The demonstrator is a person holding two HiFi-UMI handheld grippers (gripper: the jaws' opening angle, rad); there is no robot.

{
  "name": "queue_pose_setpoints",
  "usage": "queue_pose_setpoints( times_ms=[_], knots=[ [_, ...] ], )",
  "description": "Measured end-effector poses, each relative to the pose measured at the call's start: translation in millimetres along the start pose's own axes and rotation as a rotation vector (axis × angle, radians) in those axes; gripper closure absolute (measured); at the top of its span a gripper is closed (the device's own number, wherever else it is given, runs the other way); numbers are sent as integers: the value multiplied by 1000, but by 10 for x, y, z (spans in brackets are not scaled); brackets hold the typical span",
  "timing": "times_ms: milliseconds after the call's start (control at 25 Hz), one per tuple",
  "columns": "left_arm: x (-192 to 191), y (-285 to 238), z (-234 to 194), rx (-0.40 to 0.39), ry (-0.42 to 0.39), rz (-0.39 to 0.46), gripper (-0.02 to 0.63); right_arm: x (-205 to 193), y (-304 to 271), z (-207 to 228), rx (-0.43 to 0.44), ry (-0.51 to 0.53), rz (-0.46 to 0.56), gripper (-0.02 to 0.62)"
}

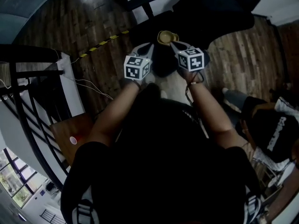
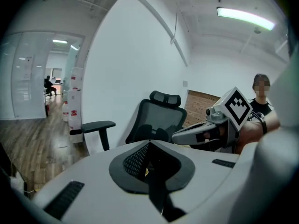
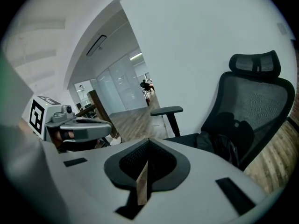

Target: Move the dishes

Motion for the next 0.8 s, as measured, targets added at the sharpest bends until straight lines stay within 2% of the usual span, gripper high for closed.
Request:
queue_pose_setpoints(
  times_ms=[480, 600, 800],
  knots=[
    [300, -842, -545, -174, -10, -54, 611, 238, -463, 575, -174, -96, -37, 583],
    [232, -975, -663, -190, -18, -75, 611, 219, -568, 680, -193, -131, -49, 583],
    [53, -1168, -776, -182, 11, -119, 611, 105, -786, 910, -180, -178, -90, 581]
  ],
)
Point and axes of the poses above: the fingertips, and each gripper's own axes: y backward along the fingers, z to its right, x out of its top, the point moved 4 cm from there along y, backward along the fingers, and after that the axes turned 3 degrees about -x, right-handed, at the moved point
